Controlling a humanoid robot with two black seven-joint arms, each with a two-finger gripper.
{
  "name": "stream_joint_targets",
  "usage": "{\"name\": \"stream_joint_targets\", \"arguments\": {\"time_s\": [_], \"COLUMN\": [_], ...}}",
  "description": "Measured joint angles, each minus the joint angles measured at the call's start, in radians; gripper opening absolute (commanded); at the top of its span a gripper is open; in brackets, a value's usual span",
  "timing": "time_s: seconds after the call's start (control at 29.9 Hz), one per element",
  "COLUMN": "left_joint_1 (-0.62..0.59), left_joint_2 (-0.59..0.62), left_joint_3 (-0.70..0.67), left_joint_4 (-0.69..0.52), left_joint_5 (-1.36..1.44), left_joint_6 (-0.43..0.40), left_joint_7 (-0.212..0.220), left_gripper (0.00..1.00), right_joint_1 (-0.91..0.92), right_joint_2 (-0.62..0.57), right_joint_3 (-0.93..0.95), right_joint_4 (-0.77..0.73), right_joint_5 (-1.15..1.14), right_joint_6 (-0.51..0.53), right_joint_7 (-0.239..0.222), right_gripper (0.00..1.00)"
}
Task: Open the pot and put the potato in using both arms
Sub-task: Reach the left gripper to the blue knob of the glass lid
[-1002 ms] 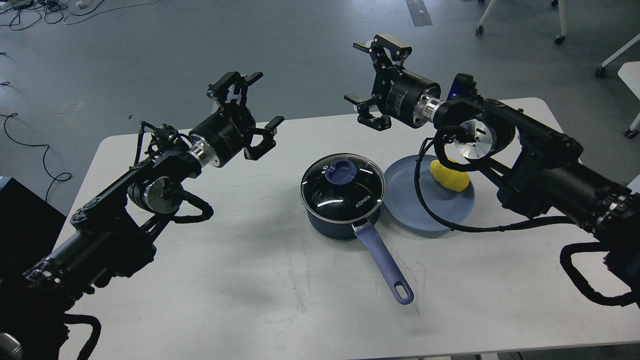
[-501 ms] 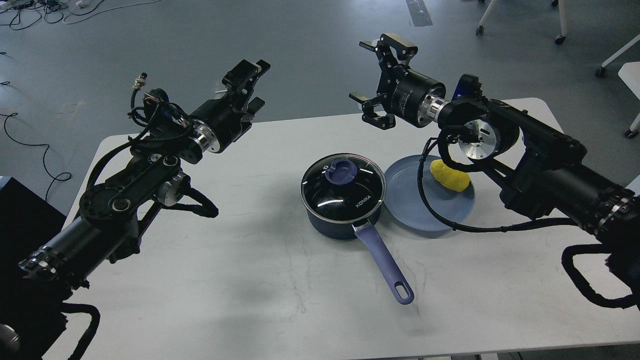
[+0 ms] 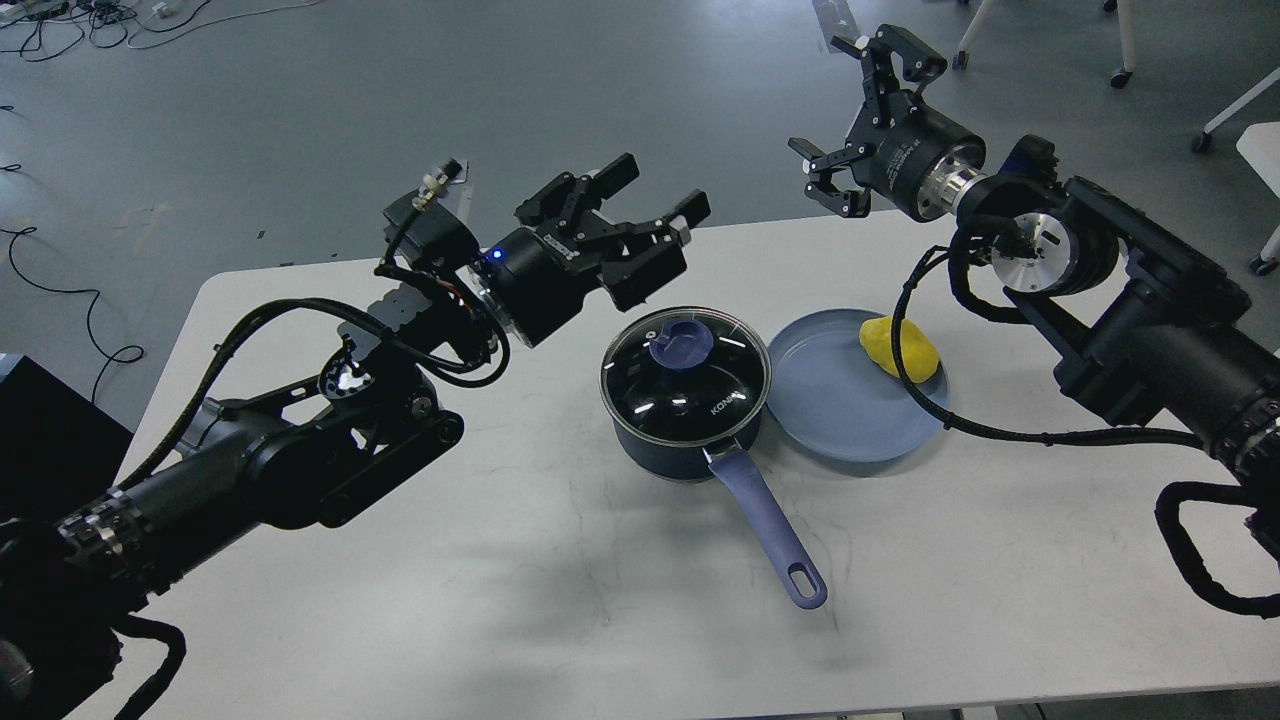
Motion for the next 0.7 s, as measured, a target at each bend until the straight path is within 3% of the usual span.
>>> {"name": "stream_joint_targets", "arguments": {"time_s": [0.27, 0.37, 0.7], "left_joint_1": [-0.056, -0.057, -0.038], "left_joint_2": [-0.171, -0.191, -0.18], "left_joint_3": [0.149, 0.183, 0.226], "left_joint_4": [0.238, 0.257, 0.259], "left_joint_5": [0.051, 0.054, 0.055], "left_joint_6": [0.012, 0.027, 0.041], "left_joint_7": [-0.01, -0.014, -0.019], "left_gripper": [0.98, 0.92, 0.92], "right_joint_1": [-0.042, -0.056, -0.087], "right_joint_2": [-0.042, -0.049, -0.076], "right_joint_3": [0.041, 0.051, 0.07], "right_joint_4": [-0.004, -0.004, -0.003], "right_joint_5": [0.0, 0.0, 0.002], "right_joint_6": [0.0, 0.0, -0.006], "right_joint_7": [0.0, 0.0, 0.0], "right_gripper": [1.0, 1.0, 1.0]}}
